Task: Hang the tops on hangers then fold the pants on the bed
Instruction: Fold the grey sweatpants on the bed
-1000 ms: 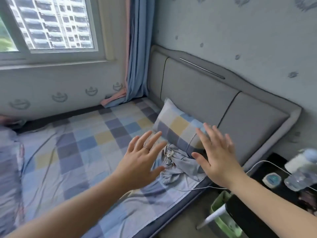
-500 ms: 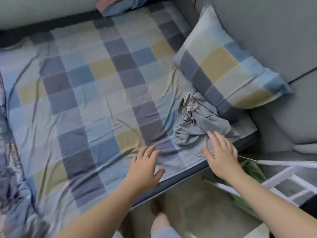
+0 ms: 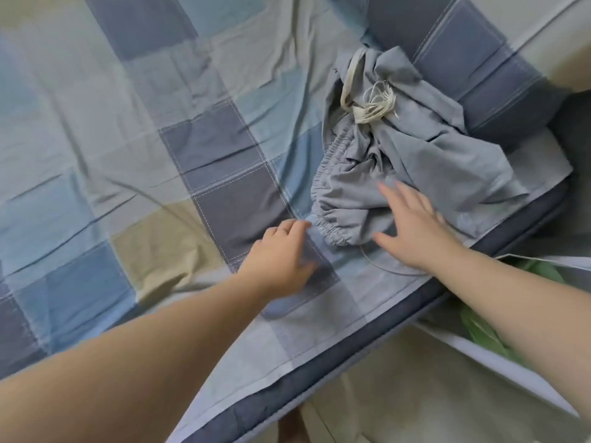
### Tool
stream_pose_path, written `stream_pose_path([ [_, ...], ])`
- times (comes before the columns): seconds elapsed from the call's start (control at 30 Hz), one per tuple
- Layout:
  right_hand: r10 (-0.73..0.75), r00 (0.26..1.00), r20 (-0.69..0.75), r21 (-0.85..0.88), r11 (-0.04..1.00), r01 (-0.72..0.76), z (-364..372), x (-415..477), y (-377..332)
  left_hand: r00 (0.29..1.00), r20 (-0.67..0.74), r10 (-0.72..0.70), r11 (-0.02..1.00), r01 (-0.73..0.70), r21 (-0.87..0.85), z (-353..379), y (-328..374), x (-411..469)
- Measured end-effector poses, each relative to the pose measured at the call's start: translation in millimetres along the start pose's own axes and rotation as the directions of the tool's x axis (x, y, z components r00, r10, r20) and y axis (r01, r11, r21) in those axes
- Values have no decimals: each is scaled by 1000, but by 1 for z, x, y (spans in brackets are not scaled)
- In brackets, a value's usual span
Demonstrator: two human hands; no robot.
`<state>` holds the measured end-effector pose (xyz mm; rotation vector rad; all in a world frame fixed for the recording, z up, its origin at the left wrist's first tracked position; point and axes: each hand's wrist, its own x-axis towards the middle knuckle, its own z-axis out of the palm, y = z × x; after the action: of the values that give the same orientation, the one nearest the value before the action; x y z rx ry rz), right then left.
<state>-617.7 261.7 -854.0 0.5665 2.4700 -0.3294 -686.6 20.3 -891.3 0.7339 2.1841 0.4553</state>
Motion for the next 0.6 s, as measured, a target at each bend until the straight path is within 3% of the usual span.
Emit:
stream_pose_path([
  [0.13, 40, 999, 9, -14, 999, -40, 26, 44, 5, 983, -177, -43, 961, -8, -277, 15, 14, 65],
  [0.2, 58, 998, 40, 9, 998, -58, 38, 58, 8, 953, -242, -182, 866, 39, -498, 18, 27, 89],
  [0.3, 63, 996, -66, 52, 997, -60, 45, 67, 8, 897, -135, -420, 697, 224, -681, 15, 39, 114],
  [0.4, 31, 968, -249, 60, 998, -16, 37, 60, 4, 919, -70, -387, 691, 240, -681, 6, 45, 105],
  [0.5, 58, 974, -220, 108, 994, -35, 13, 41, -3, 942, -42, -332, 623, 186, -760, -14, 57, 73],
  [0.6, 73, 973, -220, 272, 962, -11, -16, 14, -16, 950, -63, -306, 553, 124, -824, -40, 69, 35],
])
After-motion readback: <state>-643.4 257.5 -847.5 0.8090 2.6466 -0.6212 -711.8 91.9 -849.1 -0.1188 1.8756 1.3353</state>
